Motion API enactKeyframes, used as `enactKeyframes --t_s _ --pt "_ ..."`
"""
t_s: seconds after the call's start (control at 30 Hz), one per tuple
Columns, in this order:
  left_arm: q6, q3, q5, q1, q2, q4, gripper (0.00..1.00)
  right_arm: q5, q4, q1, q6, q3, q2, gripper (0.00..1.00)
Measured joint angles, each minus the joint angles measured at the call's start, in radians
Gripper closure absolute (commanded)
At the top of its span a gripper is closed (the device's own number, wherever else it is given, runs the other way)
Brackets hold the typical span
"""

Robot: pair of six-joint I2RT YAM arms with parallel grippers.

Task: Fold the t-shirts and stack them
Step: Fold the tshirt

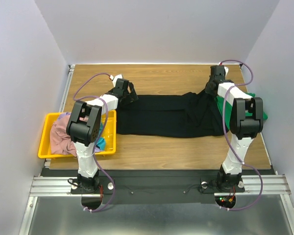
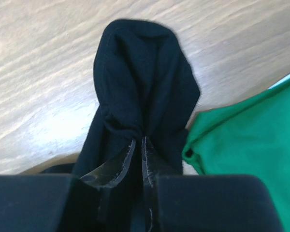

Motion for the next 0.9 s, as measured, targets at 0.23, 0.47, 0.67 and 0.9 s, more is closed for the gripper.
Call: enactKeyframes --t_s 0.23,0.47,0.67,0.9 --pt "-0.001 0.002 -0.007 0.0 0.0 -0.008 0.02 0.087 -0.003 0.003 0.029 -0.023 -0.031 0.89" --pt "-0.008 0.002 -0.021 0.0 0.0 -0.013 0.02 0.167 0.004 0.005 0.076 -0.188 -0.211 0.84" --pt "-0.007 0.002 -0.023 0.004 0.0 -0.016 0.01 0.246 0.006 0.005 0.125 -0.315 -0.276 0.72" --pt "-0.006 0.002 -0.023 0.013 0.0 -0.017 0.02 0.348 -0.019 0.005 0.151 -0.338 -0.269 0.5"
